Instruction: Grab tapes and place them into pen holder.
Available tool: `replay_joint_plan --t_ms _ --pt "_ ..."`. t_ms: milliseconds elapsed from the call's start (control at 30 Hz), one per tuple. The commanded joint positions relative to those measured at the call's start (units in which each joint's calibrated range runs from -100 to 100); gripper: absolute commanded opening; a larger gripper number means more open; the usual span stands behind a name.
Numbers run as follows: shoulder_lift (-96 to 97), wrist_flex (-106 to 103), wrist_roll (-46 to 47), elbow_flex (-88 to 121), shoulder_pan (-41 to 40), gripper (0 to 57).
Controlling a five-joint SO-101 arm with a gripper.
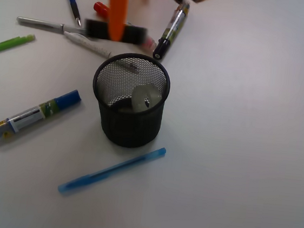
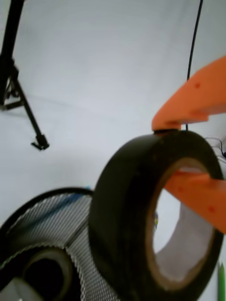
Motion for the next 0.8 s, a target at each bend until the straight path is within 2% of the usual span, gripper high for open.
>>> replay_joint_plan --t_ms 0,233,600,667,767 --pt "2.99 -0.46 -1.76 -0.32 0.88 0.3" --pt "5.71 -0.28 -2.74 -0.05 -3.16 0.3" --pt "11.40 0.42 -7.18 -0.32 -2.64 1.1" --pt "11.91 0.42 -7.67 -0.32 -2.79 6.0" --pt "11.57 2.17 -7.81 -0.32 -2.93 18.7"
